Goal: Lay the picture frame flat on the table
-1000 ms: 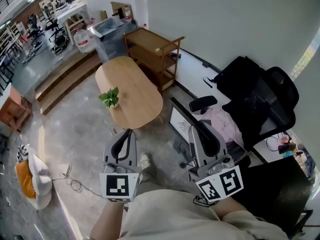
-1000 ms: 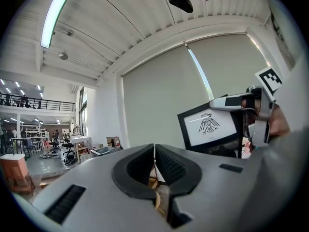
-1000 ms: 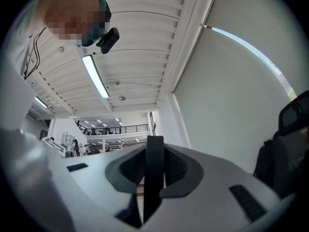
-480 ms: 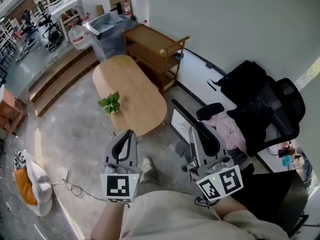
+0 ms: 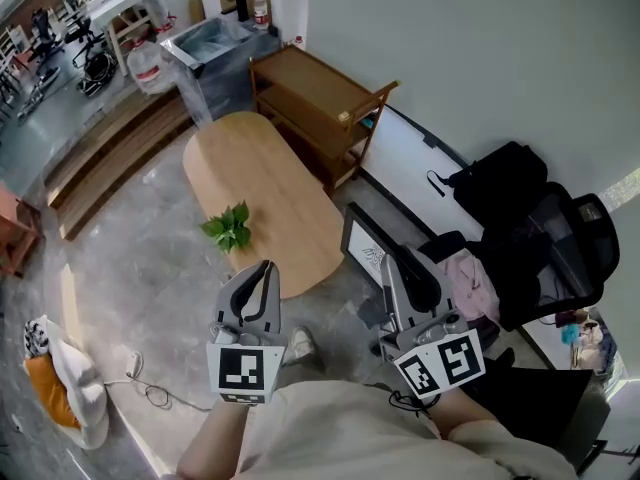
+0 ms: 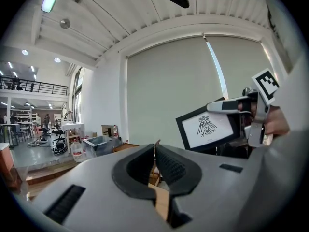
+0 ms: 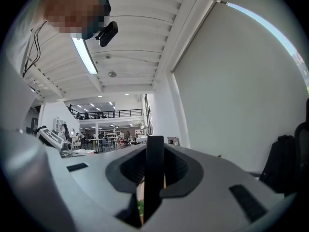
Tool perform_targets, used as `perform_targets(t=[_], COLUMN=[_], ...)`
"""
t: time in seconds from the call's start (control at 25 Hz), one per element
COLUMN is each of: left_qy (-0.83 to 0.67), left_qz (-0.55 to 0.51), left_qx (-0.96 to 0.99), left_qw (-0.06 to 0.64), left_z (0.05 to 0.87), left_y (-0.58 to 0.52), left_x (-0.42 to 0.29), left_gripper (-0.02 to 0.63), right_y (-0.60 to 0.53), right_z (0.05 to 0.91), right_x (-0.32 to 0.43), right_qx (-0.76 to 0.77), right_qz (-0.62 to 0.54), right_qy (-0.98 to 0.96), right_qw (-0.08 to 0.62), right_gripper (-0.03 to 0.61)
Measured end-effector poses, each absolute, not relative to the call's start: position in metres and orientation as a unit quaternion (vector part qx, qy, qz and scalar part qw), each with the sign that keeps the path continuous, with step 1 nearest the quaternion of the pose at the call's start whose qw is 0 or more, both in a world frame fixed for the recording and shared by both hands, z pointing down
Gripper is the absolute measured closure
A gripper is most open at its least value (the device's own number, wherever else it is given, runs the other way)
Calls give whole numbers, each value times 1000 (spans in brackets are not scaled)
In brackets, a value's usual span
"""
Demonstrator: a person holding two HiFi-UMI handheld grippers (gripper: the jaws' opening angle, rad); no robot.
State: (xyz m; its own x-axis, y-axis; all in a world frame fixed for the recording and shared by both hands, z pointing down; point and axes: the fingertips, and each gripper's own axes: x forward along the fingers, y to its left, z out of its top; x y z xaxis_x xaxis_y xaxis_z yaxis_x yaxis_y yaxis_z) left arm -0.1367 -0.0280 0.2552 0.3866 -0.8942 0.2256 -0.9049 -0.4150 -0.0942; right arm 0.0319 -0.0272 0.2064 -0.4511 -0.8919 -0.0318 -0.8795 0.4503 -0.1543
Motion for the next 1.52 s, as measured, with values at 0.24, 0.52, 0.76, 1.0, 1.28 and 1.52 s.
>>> perform_targets(t=[0.24,0.52,0.76,1.0,1.28,1.52], left_qy=[-526,-528,-535,-549,-556,-567], left_qz=[128,119,121,128,143,138], left_qx=[840,841,835,825,817,810], left_qw=[20,24,31,38,49,59], left_z=[260,260,264,276,299,327], left_y=[-90,-131,-149,-160,-192,-226], left_x=[-165,-186,-191,-189,-180,-170], left_gripper=[601,601,601,601,601,601], right_y=[-88,-129,-152,-168,-208,-249], right_z=[208,209,214,233,269,319], right_x=[1,-16,-15,-6,4,8], right_qx=[-532,-541,-542,-536,-533,-528], right_qz=[-61,-66,-79,-104,-146,-197], right_qy=[843,837,836,837,833,826], right_qw=[55,47,43,40,35,7], right_gripper=[529,528,529,529,528,528])
